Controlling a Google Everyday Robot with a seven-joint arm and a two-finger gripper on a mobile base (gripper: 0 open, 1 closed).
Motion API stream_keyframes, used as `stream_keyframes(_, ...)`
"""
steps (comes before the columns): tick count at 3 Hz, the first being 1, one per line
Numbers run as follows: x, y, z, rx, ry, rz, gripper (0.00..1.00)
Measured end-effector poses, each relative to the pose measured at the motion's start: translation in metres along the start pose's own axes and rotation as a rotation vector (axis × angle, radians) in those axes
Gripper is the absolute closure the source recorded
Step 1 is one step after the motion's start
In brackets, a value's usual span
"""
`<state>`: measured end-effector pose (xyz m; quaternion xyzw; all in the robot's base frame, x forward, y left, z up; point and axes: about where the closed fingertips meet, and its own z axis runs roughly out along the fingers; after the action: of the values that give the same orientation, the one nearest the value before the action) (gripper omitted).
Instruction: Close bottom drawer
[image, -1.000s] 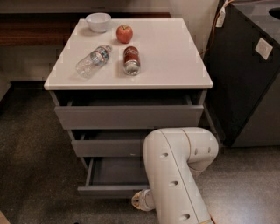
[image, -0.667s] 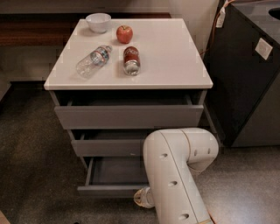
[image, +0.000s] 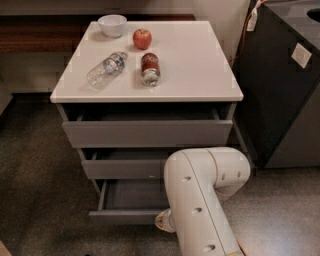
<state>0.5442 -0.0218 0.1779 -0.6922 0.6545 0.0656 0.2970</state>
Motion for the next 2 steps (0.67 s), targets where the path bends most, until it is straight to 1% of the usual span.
stream_keyframes(1,0.006,-0.014,0.001,0.017,0.006,0.006,1.0)
stream_keyframes(2,0.013,-0.035,0.003,0.043,0.015,0.005,1.0)
